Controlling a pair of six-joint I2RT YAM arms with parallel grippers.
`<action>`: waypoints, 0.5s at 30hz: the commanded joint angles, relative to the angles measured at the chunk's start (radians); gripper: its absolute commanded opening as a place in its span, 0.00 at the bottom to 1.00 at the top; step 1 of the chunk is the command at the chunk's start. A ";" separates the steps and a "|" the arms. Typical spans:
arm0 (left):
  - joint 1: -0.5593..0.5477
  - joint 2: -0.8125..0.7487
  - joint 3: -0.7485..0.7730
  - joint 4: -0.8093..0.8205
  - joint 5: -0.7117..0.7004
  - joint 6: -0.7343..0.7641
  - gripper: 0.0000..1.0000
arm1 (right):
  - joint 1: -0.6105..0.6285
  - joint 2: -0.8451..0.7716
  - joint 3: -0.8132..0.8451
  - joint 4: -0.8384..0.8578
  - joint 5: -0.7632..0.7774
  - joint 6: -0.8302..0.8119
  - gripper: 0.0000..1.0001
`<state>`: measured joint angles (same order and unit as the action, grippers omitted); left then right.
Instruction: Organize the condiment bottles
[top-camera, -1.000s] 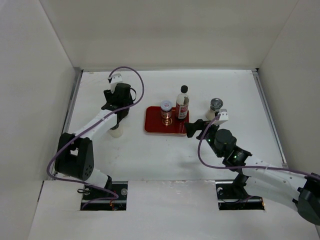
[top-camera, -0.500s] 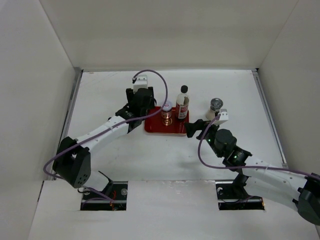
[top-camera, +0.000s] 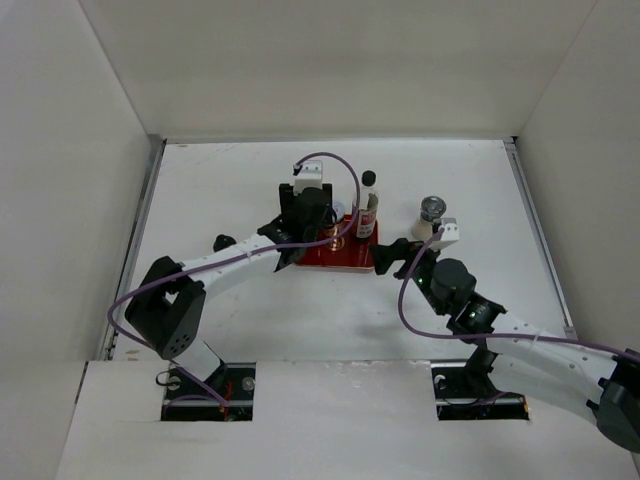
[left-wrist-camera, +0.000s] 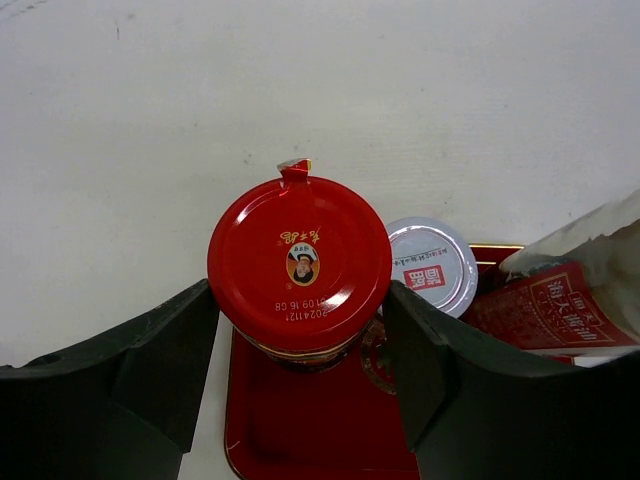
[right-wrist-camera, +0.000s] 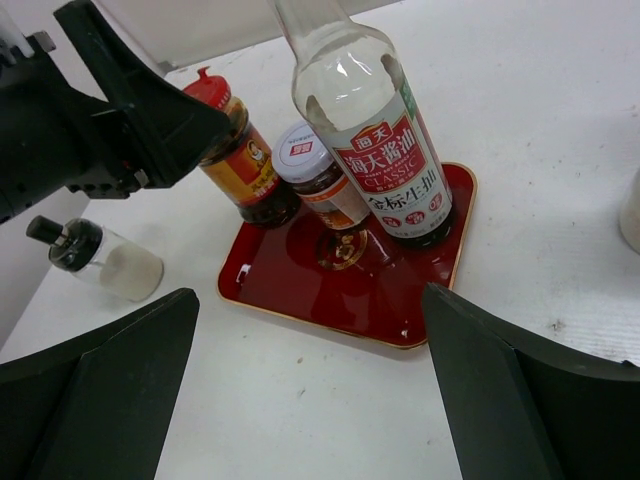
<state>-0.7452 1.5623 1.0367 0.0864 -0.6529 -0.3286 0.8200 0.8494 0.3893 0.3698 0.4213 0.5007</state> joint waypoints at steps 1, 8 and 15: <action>-0.003 -0.039 0.040 0.193 -0.044 0.007 0.32 | 0.011 -0.015 0.013 0.052 -0.007 -0.005 1.00; -0.001 -0.042 -0.044 0.295 -0.045 0.007 0.32 | 0.011 -0.007 0.013 0.055 -0.016 -0.001 1.00; 0.014 -0.013 -0.153 0.459 -0.060 0.010 0.32 | 0.011 -0.013 0.013 0.055 -0.021 0.001 1.00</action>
<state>-0.7403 1.5715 0.8944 0.2977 -0.6701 -0.3210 0.8200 0.8494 0.3893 0.3698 0.4107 0.5011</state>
